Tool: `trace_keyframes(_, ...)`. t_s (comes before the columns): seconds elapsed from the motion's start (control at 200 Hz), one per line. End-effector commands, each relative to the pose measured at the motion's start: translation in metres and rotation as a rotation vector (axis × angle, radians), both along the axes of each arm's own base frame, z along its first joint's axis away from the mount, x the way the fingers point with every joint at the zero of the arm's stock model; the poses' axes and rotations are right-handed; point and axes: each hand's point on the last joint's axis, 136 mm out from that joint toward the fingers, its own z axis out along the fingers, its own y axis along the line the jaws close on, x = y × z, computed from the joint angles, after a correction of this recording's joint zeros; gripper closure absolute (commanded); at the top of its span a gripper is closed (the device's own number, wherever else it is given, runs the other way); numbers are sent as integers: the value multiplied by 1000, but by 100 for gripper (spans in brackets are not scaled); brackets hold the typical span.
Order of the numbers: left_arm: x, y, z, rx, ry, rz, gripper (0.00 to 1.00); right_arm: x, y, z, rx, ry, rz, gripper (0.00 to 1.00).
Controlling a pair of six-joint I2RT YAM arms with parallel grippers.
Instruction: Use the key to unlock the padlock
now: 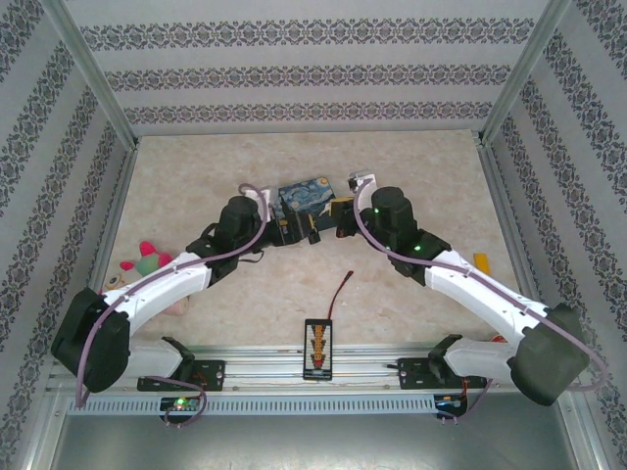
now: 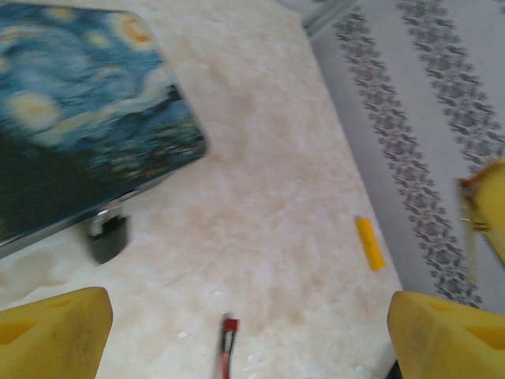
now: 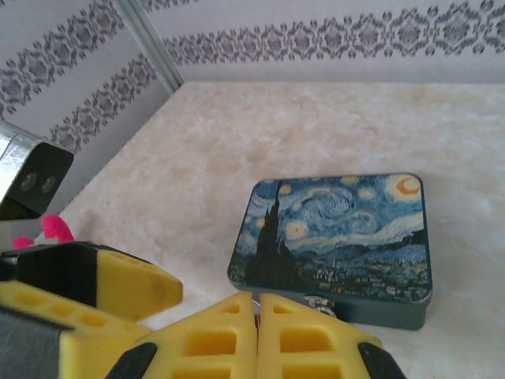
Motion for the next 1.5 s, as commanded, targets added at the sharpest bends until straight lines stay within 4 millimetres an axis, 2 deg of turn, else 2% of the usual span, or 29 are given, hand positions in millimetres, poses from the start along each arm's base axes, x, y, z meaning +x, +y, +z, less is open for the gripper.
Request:
trace_keyframes(0.0, 4, -23, 55, -104, -182, -73, 12, 5, -9, 13, 47, -51, -47, 100)
trace_keyframes(0.14, 3, -32, 72, -177, -243, -118, 20, 5, -11, 15, 79, -59, -49, 100)
trace_keyframes(0.48, 11, -47, 70, -190, -243, -164, 35, 9, -8, 19, 148, -51, -33, 100)
trace_keyframes(0.69, 17, -53, 78, -240, -261, -171, 51, 9, -6, 18, 161, -45, -25, 100)
trace_keyframes(0.954, 20, -54, 79, -256, -262, -165, 66, 7, -7, 15, 165, -39, -26, 100)
trace_keyframes(1.359, 20, -56, 78, -266, -257, -171, 74, 6, -6, 16, 175, -40, -20, 100)
trace_keyframes(1.494, 20, -57, 78, -275, -252, -175, 72, 6, -6, 14, 176, -37, -23, 100)
